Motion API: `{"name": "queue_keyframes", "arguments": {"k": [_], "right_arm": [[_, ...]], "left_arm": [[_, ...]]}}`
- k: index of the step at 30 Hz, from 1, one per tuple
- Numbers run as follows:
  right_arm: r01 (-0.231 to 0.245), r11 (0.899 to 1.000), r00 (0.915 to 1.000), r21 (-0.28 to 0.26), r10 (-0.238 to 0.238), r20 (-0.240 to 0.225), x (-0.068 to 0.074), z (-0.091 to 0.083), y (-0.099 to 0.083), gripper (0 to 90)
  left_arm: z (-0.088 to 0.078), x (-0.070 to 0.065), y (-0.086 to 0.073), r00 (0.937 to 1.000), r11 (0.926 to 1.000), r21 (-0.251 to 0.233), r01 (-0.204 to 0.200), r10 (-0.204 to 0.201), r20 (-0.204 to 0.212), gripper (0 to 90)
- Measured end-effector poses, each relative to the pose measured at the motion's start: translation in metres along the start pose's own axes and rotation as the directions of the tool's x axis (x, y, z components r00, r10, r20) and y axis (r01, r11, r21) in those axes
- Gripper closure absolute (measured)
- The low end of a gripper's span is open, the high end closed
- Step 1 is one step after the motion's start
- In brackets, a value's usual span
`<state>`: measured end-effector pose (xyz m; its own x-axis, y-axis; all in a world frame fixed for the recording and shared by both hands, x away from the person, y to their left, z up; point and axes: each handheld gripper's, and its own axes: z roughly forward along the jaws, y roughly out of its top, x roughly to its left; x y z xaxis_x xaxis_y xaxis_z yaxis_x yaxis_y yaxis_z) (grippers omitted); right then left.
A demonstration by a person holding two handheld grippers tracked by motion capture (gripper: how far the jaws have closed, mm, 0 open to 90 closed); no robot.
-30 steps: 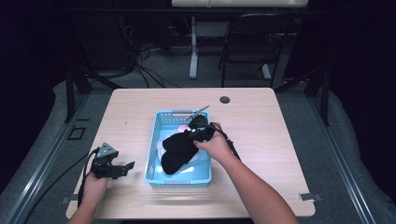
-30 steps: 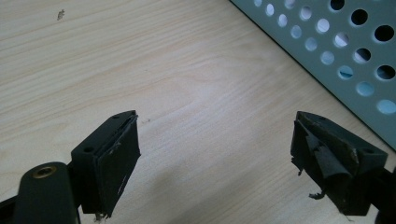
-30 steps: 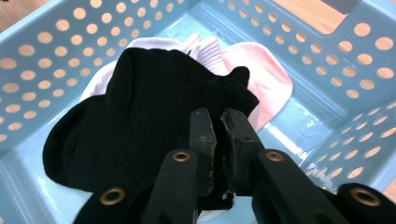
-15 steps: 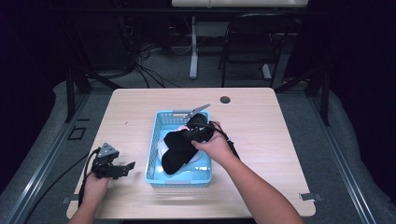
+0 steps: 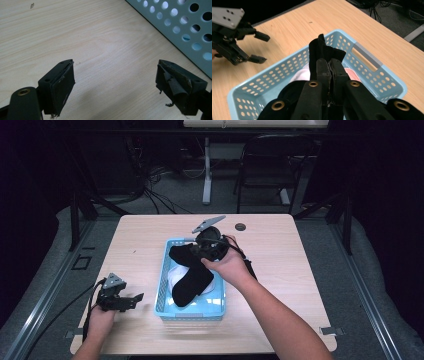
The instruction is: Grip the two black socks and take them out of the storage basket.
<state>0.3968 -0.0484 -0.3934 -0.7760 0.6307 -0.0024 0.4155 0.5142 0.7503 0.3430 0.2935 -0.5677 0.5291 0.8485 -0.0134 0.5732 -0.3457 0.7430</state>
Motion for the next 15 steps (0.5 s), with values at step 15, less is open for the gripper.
{"name": "queue_keyframes", "arguments": {"k": [15], "right_arm": [[0.01, 0.999, 0.9998, -0.053, -0.009, 0.015, 0.005, -0.034, 0.016, 87.3]], "left_arm": [[0.001, 0.001, 0.0, 1.0, 1.0, 0.006, 0.004, -0.004, -0.002, 15.6]]}}
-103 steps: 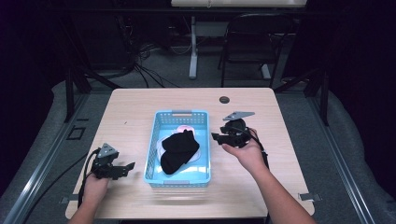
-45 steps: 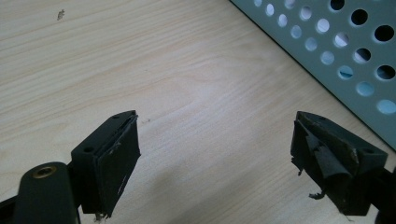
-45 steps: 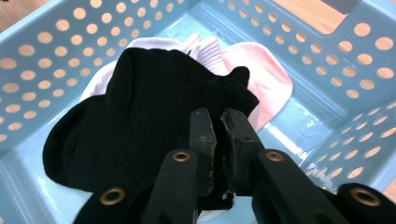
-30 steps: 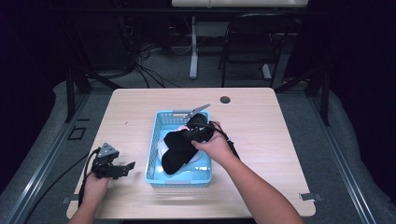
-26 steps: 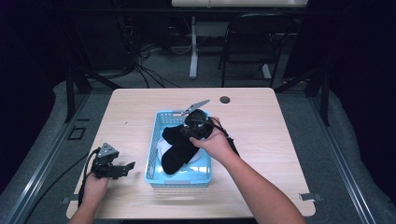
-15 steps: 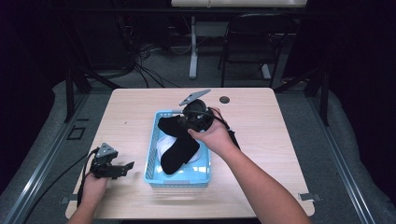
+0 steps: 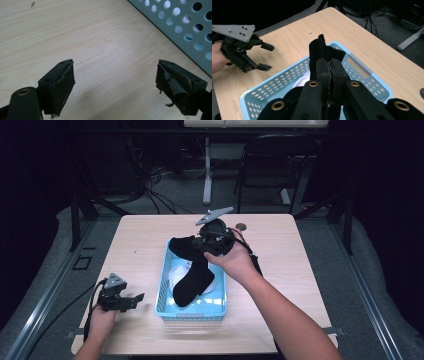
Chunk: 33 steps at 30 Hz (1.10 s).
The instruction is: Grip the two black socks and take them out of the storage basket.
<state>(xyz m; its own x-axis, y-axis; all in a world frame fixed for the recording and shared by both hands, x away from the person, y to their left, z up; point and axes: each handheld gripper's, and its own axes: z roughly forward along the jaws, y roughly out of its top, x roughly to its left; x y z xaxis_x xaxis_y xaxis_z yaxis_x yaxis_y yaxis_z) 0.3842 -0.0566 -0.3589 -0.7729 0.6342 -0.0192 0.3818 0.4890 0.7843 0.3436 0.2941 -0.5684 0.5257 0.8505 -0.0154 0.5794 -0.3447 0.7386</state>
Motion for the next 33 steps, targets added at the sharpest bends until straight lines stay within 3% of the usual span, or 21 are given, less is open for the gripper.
{"name": "queue_keyframes", "arguments": {"k": [8, 16, 23, 33], "right_arm": [[0.009, 1.0, 0.9998, -0.01, -0.009, 0.017, -0.003, -0.017, -0.001, 87.3], [-0.027, 0.999, 0.9977, -0.032, 0.029, 0.062, -0.024, -0.049, -0.016, 87.3], [-0.066, 0.997, 0.9907, -0.046, 0.071, 0.116, -0.045, -0.075, -0.032, 87.3], [-0.104, 0.994, 0.9827, -0.026, 0.107, 0.152, -0.057, -0.082, -0.057, 87.2]], "left_arm": [[0.0, 0.0, 0.0, 1.0, 1.0, -0.002, 0.005, -0.005, 0.001, 15.6], [0.0, 0.0, -0.001, 1.0, 1.0, 0.004, 0.006, -0.006, 0.0, 15.6], [0.001, 0.0, -0.001, 1.0, 1.0, 0.008, 0.005, -0.005, 0.001, 15.6], [0.003, 0.0, -0.001, 1.0, 0.9999, 0.009, 0.008, -0.008, 0.0, 15.6]]}}
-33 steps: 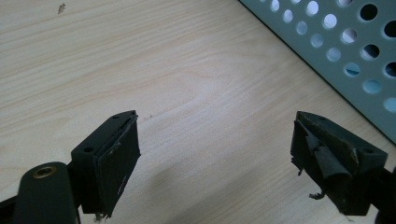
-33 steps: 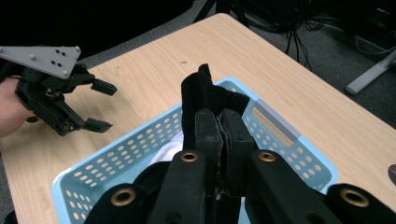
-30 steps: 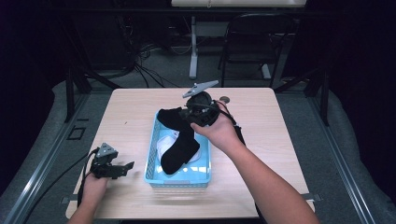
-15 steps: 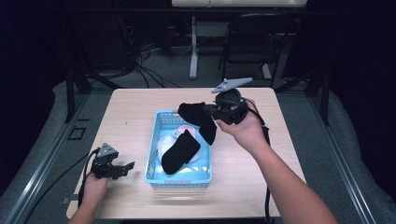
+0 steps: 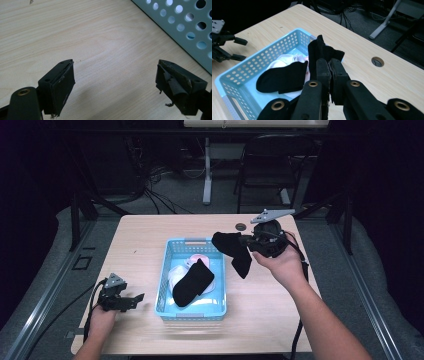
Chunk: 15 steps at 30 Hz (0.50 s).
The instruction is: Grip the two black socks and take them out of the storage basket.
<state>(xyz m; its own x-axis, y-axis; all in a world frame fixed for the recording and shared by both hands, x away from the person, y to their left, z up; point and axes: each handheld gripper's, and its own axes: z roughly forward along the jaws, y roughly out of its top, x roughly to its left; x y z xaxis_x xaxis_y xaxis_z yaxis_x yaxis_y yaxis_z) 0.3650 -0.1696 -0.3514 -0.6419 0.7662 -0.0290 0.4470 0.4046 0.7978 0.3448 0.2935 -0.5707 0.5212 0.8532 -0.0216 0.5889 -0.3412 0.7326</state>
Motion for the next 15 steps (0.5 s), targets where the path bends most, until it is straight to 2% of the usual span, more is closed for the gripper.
{"name": "queue_keyframes", "arguments": {"k": [8, 13, 15], "right_arm": [[-0.019, 1.0, 0.9997, 0.024, 0.019, 0.016, -0.006, 0.004, -0.024, 87.2], [-0.066, 0.997, 0.9977, 0.03, 0.066, 0.018, -0.012, 0.008, -0.046, 87.2], [-0.071, 0.997, 0.9974, 0.038, 0.07, 0.018, -0.014, 0.008, -0.05, 87.2]], "left_arm": [[-0.002, 0.001, -0.001, 1.0, 1.0, 0.001, 0.001, -0.001, -0.002, 15.6], [0.0, 0.0, 0.0, 1.0, 1.0, 0.005, -0.004, 0.004, -0.001, 15.6], [0.0, 0.0, 0.0, 1.0, 0.9999, 0.011, -0.008, 0.008, 0.001, 15.6]]}}
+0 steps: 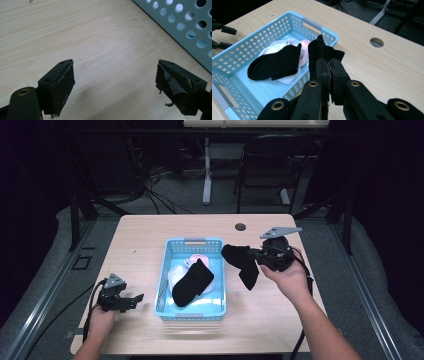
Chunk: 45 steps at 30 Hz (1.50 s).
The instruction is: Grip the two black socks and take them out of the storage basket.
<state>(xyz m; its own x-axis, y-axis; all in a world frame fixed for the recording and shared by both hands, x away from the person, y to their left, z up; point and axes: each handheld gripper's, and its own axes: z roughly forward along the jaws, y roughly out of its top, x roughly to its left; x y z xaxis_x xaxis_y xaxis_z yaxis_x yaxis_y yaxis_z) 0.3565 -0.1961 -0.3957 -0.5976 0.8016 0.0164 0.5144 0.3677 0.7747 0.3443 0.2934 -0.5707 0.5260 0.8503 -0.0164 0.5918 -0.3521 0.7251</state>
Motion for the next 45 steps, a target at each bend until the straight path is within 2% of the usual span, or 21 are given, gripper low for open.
{"name": "queue_keyframes", "arguments": {"k": [3, 6, 8, 11, 13, 17, 18, 21, 24, 27, 28, 33, 35, 36, 39, 40, 41, 43, 45], "right_arm": [[-0.025, 1.0, 0.9996, 0.013, 0.025, 0.013, -0.008, 0.005, -0.013, 87.1], [-0.031, 0.999, 0.9992, 0.019, 0.03, 0.026, -0.012, 0.009, -0.019, 87.1], [-0.051, 0.998, 0.9984, 0.04, 0.05, 0.028, -0.017, 0.016, -0.029, 87.1], [-0.068, 0.997, 0.9976, 0.039, 0.068, 0.013, -0.019, 0.02, -0.033, 87.1], [-0.074, 0.996, 0.9972, 0.049, 0.073, 0.019, -0.02, 0.024, -0.038, 87.1], [-0.085, 0.994, 0.9955, 0.066, 0.082, 0.046, -0.026, 0.03, -0.05, 87.1], [-0.099, 0.993, 0.9933, 0.071, 0.094, 0.067, -0.031, 0.033, -0.058, 87.1], [-0.116, 0.99, 0.9908, 0.081, 0.11, 0.079, -0.036, 0.036, -0.066, 87.1], [-0.144, 0.983, 0.9842, 0.113, 0.131, 0.12, -0.046, 0.045, -0.084, 87.1], [-0.156, 0.981, 0.98, 0.118, 0.139, 0.142, -0.05, 0.048, -0.093, 86.9], [-0.172, 0.978, 0.9749, 0.121, 0.151, 0.164, -0.053, 0.05, -0.102, 86.4], [-0.219, 0.968, 0.9609, 0.12, 0.193, 0.199, -0.062, 0.053, -0.122, 81.7], [-0.228, 0.966, 0.9578, 0.119, 0.201, 0.206, -0.064, 0.054, -0.125, 80.7], [-0.245, 0.962, 0.9508, 0.117, 0.215, 0.223, -0.067, 0.055, -0.132, 77.1], [-0.248, 0.962, 0.9464, 0.115, 0.216, 0.24, -0.07, 0.056, -0.138, 72.8], [-0.261, 0.961, 0.9394, 0.093, 0.231, 0.253, -0.071, 0.056, -0.143, 68.4], [-0.261, 0.961, 0.9394, 0.093, 0.231, 0.253, -0.071, 0.056, -0.143, 68.4], [-0.29, 0.953, 0.9308, 0.086, 0.26, 0.257, -0.072, 0.055, -0.149, 63.9], [-0.298, 0.951, 0.9302, 0.081, 0.271, 0.248, -0.074, 0.053, -0.151, 63.4]], "left_arm": [[0.0, 0.0, 0.0, 1.0, 1.0, -0.001, 0.003, -0.003, -0.001, 15.6], [0.0, 0.0, 0.0, 1.0, 1.0, -0.001, 0.002, -0.002, -0.001, 15.6], [0.0, 0.0, 0.0, 1.0, 1.0, 0.0, 0.001, -0.001, -0.002, 15.6], [0.0, 0.0, 0.0, 1.0, 1.0, 0.001, 0.001, -0.001, 0.0, 15.6], [0.001, 0.0, 0.0, 1.0, 1.0, 0.002, 0.0, 0.0, -0.002, 15.6], [0.0, 0.0, 0.0, 1.0, 1.0, 0.001, 0.002, -0.002, -0.002, 15.6], [0.0, 0.0, 0.0, 1.0, 1.0, 0.001, 0.001, -0.001, -0.002, 15.6], [0.0, 0.0, 0.0, 1.0, 1.0, 0.002, 0.001, -0.001, -0.001, 15.6], [0.001, 0.0, 0.0, 1.0, 1.0, 0.003, 0.001, -0.001, 0.0, 15.6], [0.001, 0.0, 0.0, 1.0, 1.0, 0.004, 0.0, 0.0, -0.002, 15.6], [0.001, -0.001, 0.0, 1.0, 1.0, 0.005, 0.001, -0.001, -0.002, 15.6], [0.002, -0.001, -0.001, 1.0, 1.0, 0.007, -0.003, 0.003, -0.003, 15.6], [0.002, -0.001, 0.0, 1.0, 1.0, 0.008, -0.003, 0.003, -0.001, 15.6], [0.002, -0.001, 0.0, 1.0, 1.0, 0.008, -0.003, 0.003, -0.001, 15.6], [0.002, -0.002, 0.0, 1.0, 0.9999, 0.01, -0.005, 0.005, -0.001, 15.6], [0.002, -0.002, 0.0, 1.0, 0.9999, 0.011, -0.005, 0.005, -0.001, 15.6], [0.002, -0.002, 0.0, 1.0, 0.9999, 0.011, -0.005, 0.005, -0.001, 15.6], [0.002, -0.001, 0.0, 1.0, 0.9999, 0.011, -0.006, 0.006, 0.002, 15.6], [0.002, -0.001, 0.0, 1.0, 1.0, 0.007, -0.004, 0.004, 0.001, 15.6]]}}
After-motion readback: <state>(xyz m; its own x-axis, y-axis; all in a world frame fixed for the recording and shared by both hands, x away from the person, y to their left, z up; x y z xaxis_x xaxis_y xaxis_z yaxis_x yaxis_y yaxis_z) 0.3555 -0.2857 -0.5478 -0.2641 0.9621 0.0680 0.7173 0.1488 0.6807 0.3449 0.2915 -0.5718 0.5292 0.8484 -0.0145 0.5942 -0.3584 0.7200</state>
